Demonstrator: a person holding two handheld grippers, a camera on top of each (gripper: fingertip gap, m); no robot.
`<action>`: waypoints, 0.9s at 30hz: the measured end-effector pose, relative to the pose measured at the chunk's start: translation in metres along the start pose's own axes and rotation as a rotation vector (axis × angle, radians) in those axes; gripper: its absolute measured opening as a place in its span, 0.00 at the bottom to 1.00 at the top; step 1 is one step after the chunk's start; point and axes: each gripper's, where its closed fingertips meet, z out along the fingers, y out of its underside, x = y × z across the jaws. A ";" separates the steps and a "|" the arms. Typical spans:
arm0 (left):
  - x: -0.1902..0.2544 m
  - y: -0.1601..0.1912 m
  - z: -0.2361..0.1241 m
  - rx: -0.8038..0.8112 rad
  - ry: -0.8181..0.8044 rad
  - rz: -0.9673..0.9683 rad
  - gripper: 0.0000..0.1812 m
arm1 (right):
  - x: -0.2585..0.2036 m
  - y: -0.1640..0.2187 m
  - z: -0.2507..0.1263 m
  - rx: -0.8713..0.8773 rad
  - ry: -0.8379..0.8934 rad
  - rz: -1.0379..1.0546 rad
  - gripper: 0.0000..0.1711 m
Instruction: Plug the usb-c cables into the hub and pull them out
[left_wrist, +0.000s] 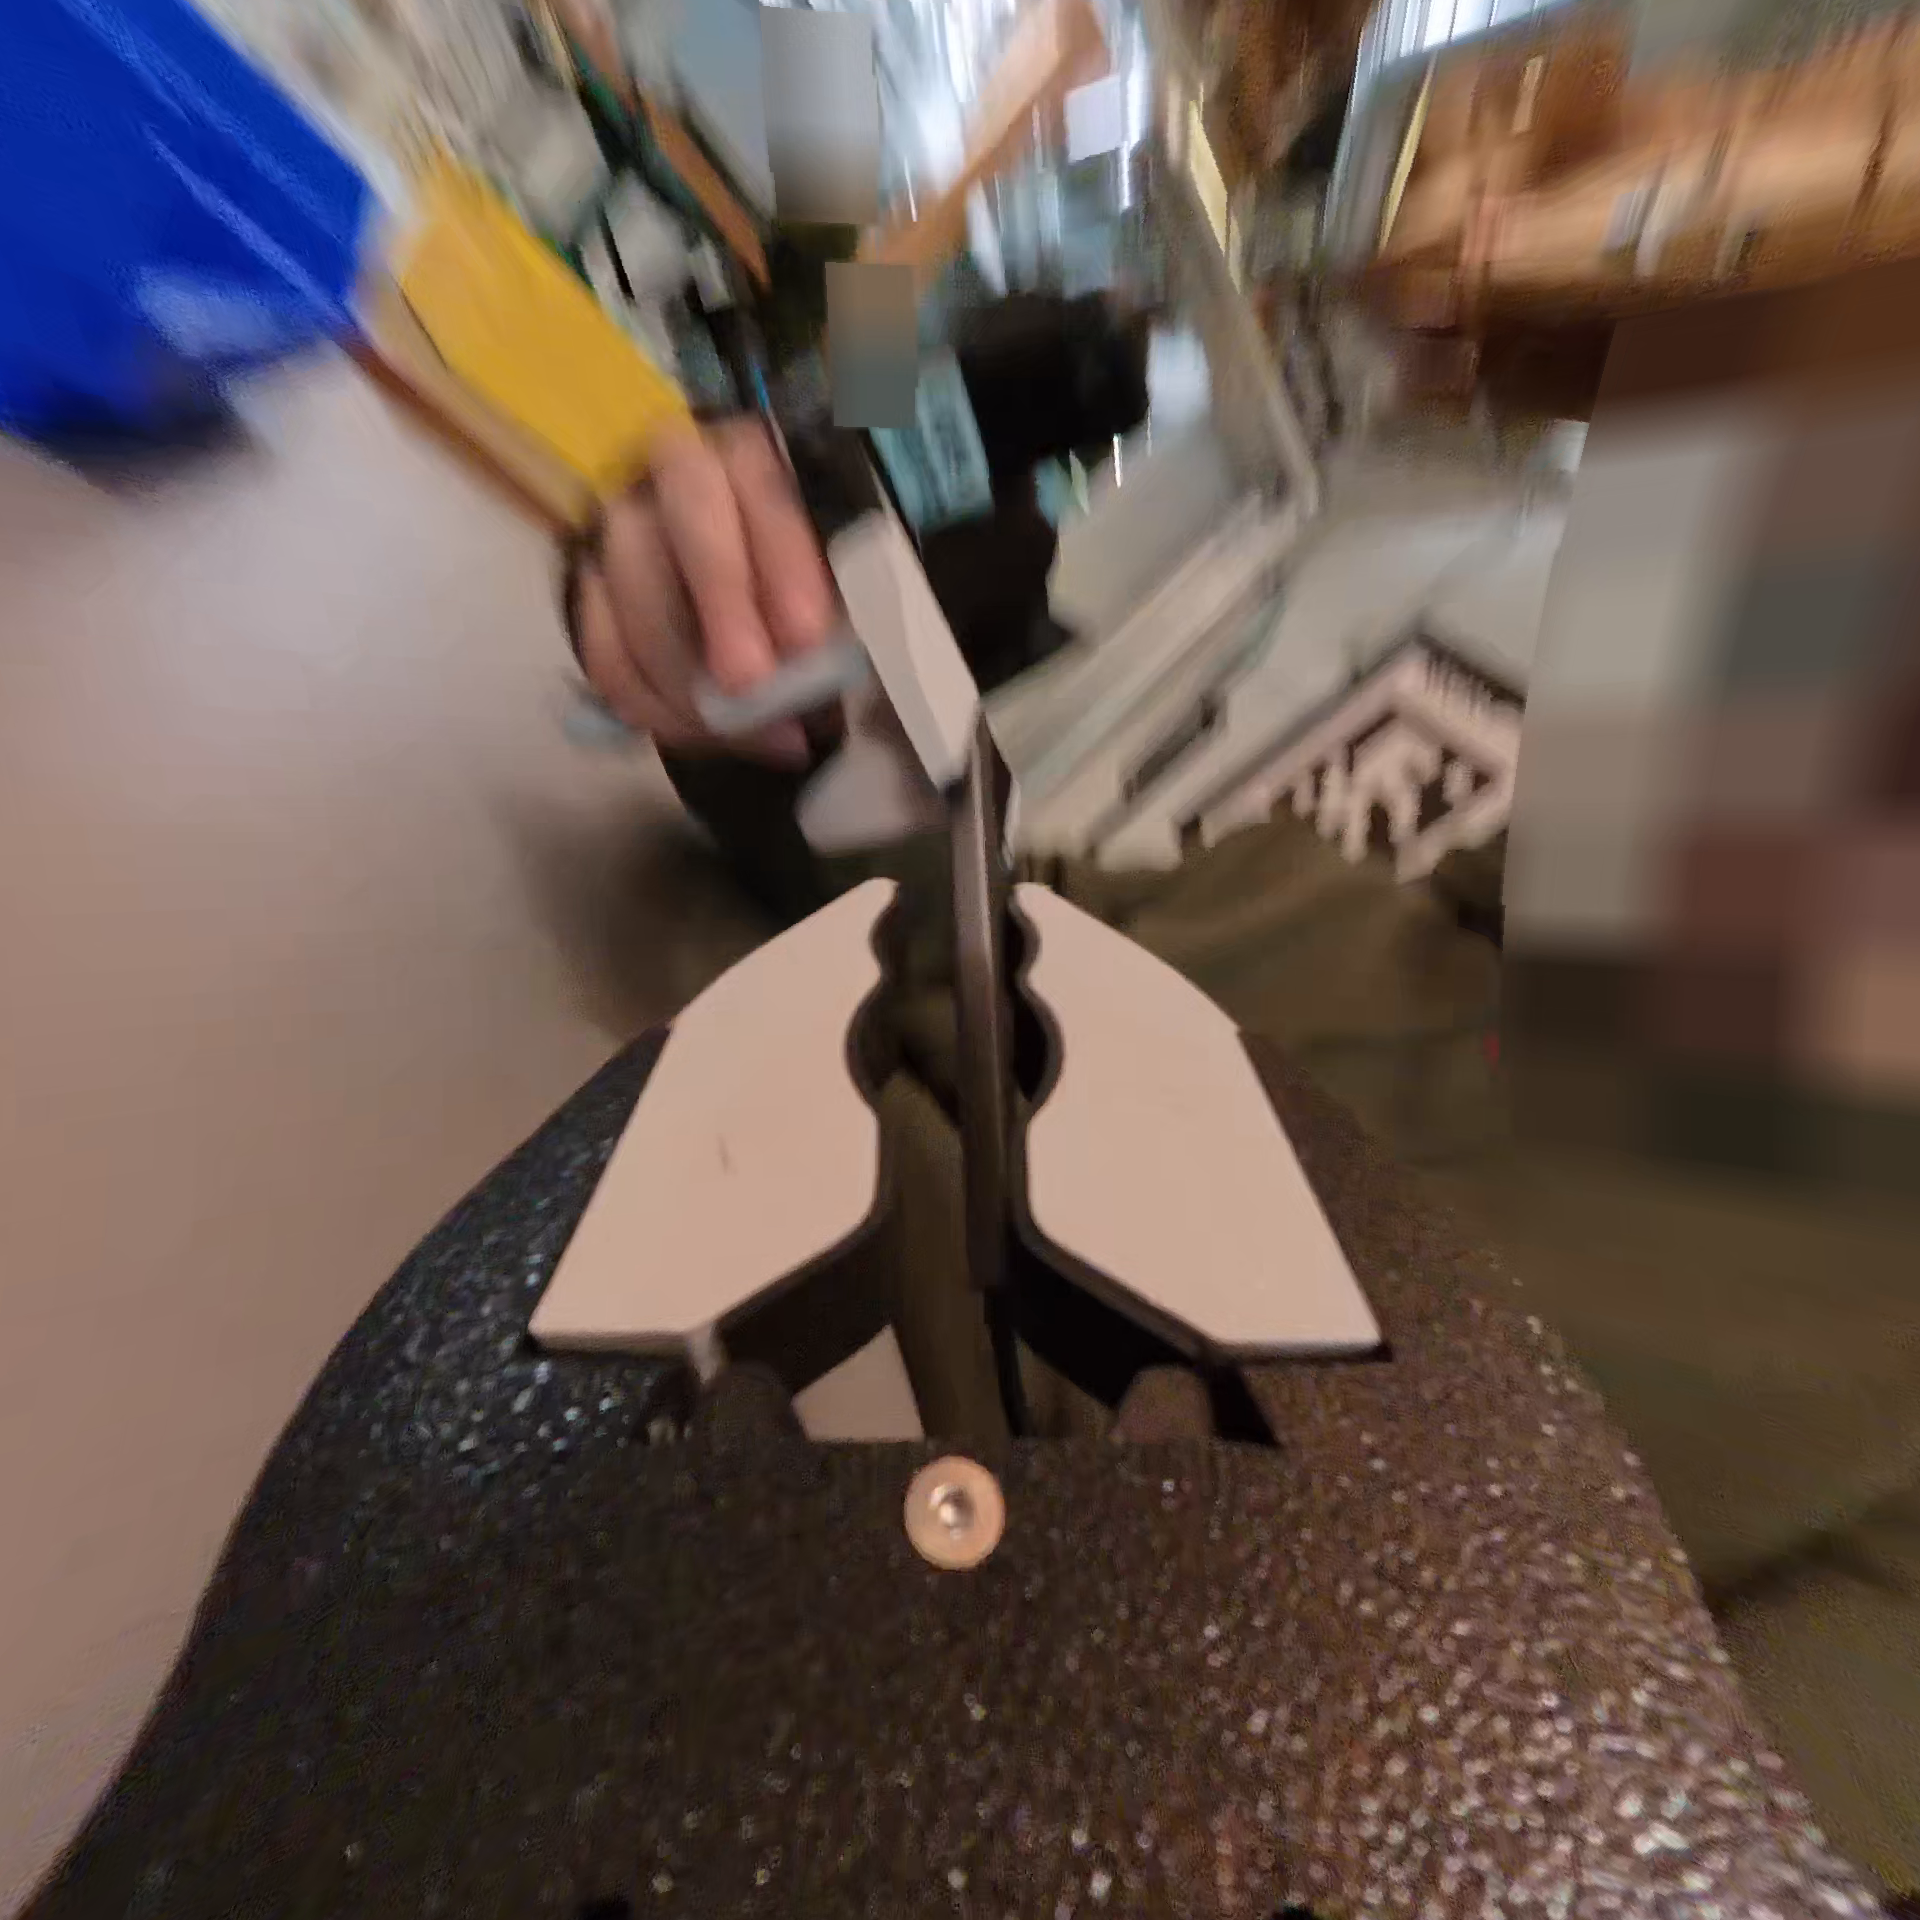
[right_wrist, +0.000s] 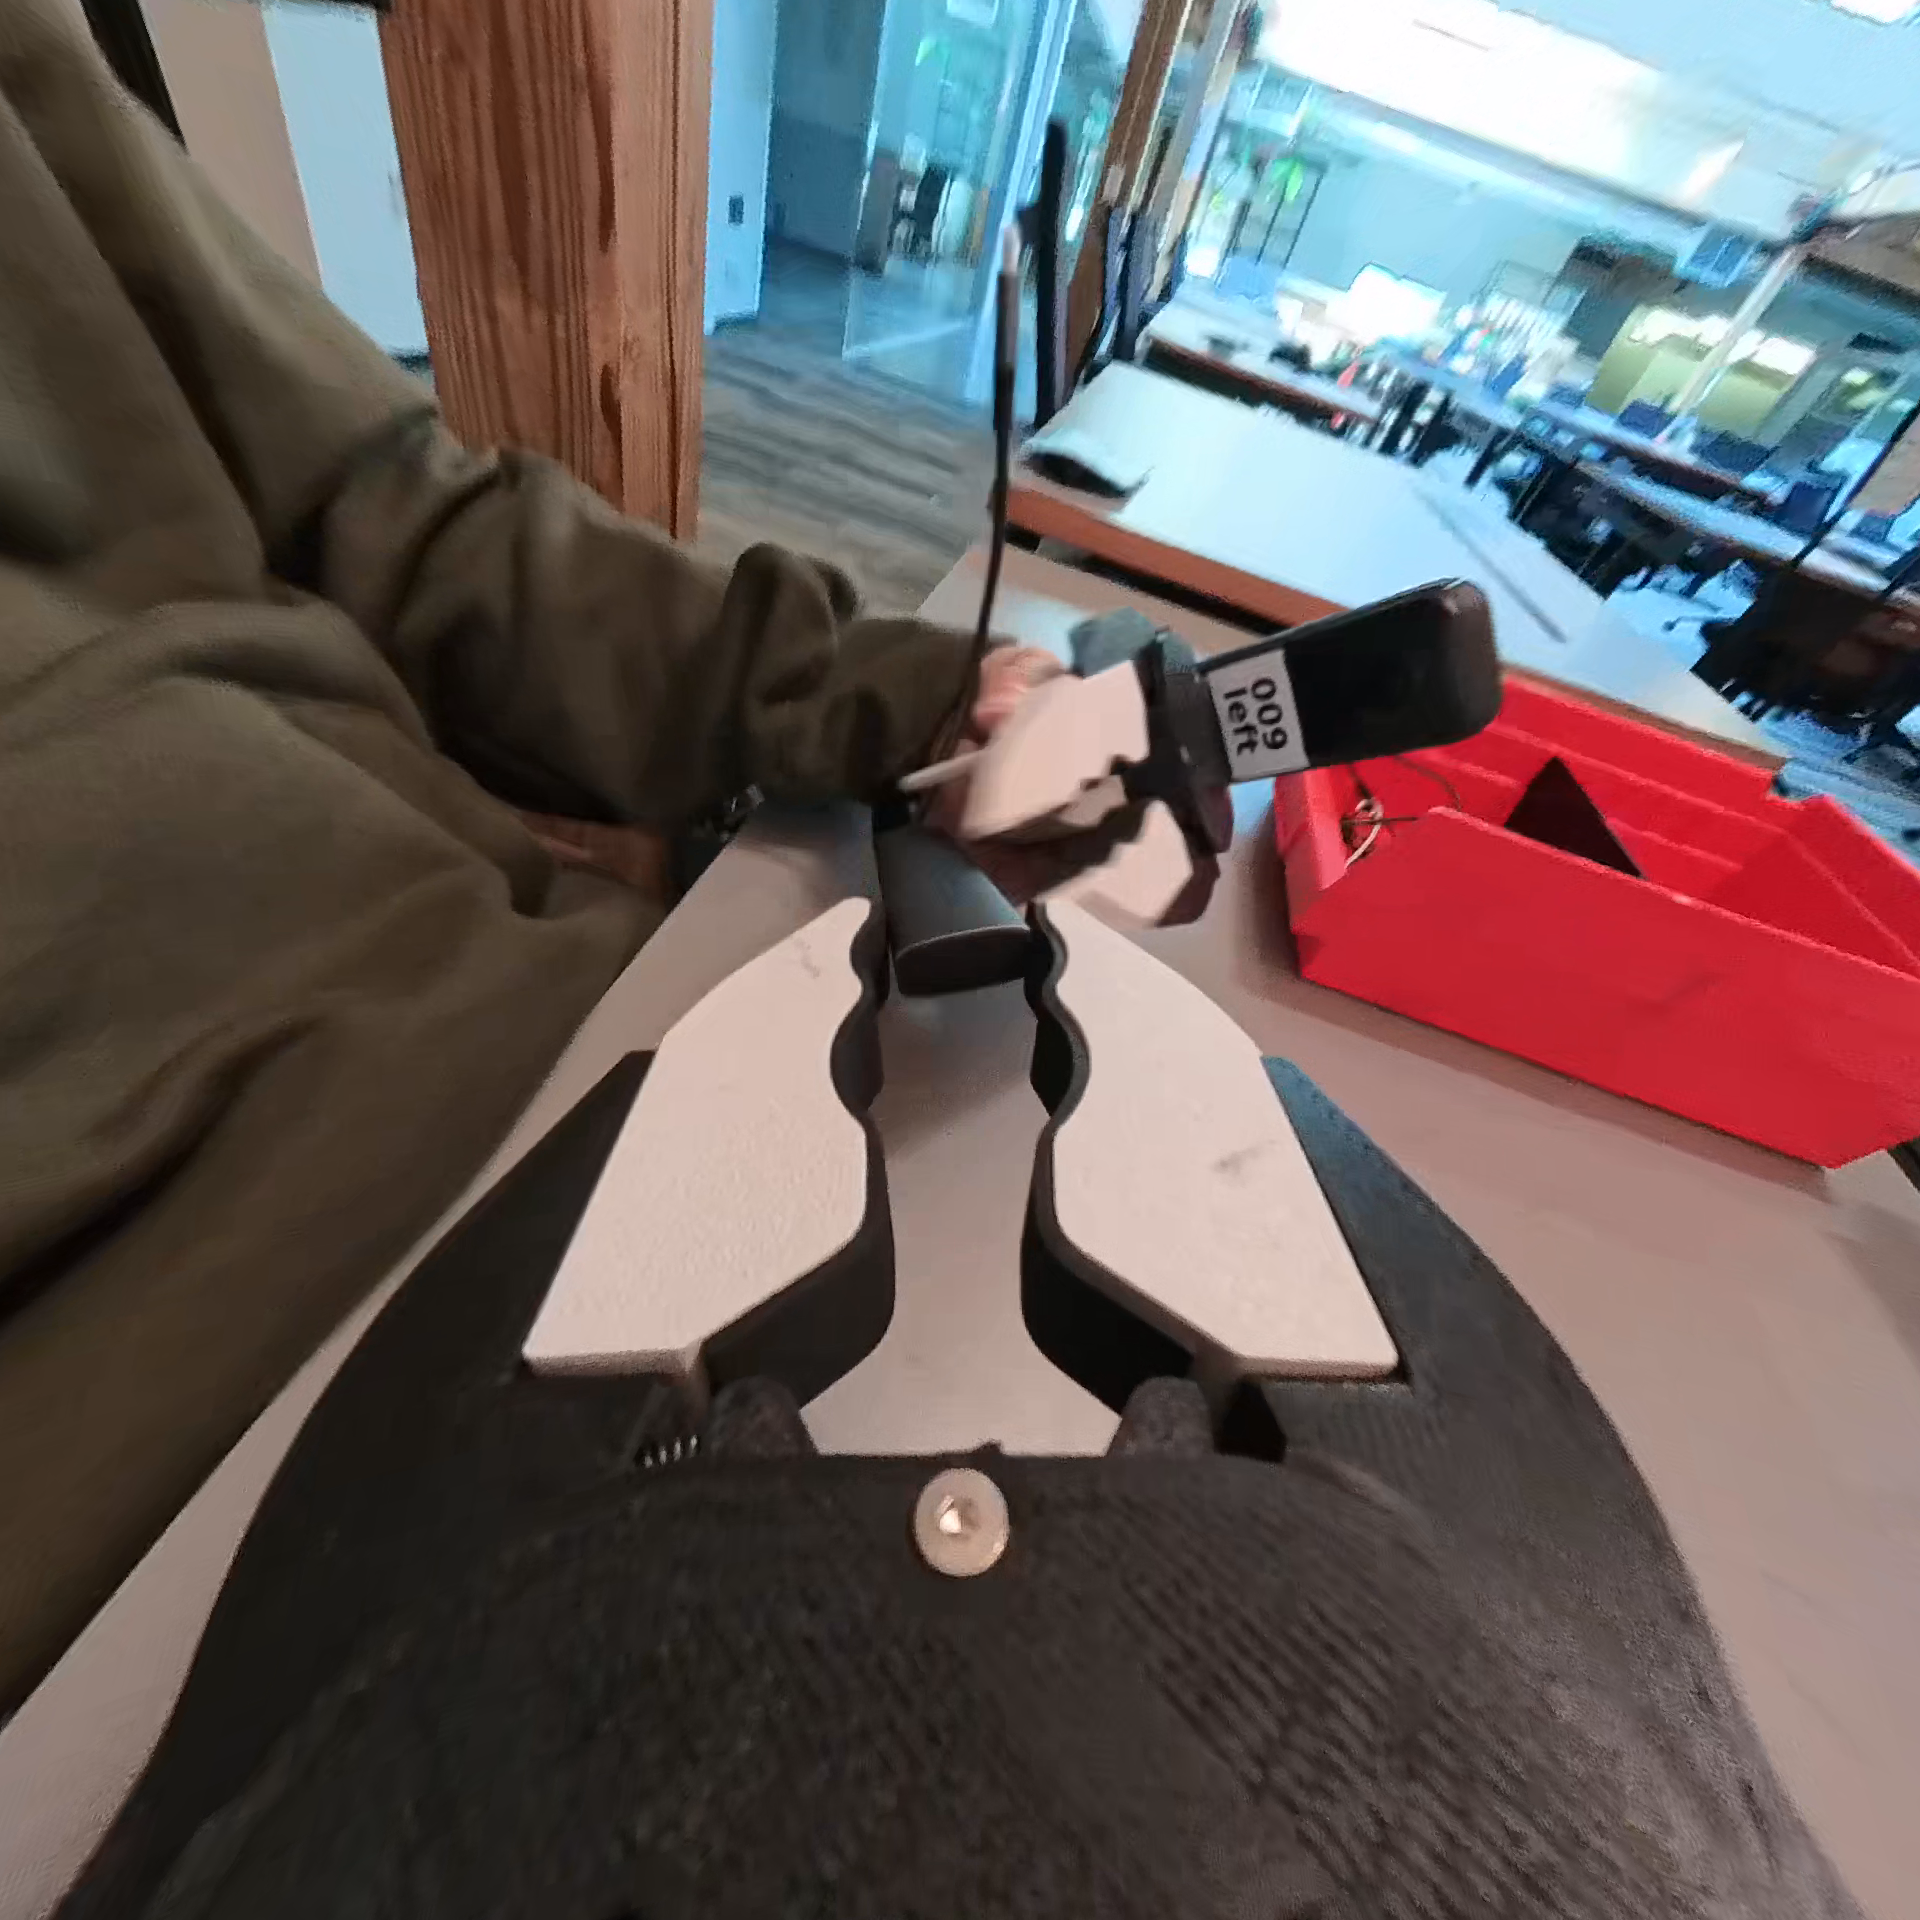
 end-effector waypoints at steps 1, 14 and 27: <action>-0.003 -0.023 -0.012 0.141 -0.036 -0.009 0.14 | 0.004 -0.006 -0.002 0.040 0.025 0.015 0.15; 0.044 -0.098 -0.112 0.495 -0.795 0.738 0.18 | 0.060 -0.028 -0.030 0.251 0.337 0.238 0.14; -0.034 -0.007 -0.038 -0.378 -0.844 0.902 0.13 | 0.039 -0.024 -0.009 0.166 0.240 0.147 0.14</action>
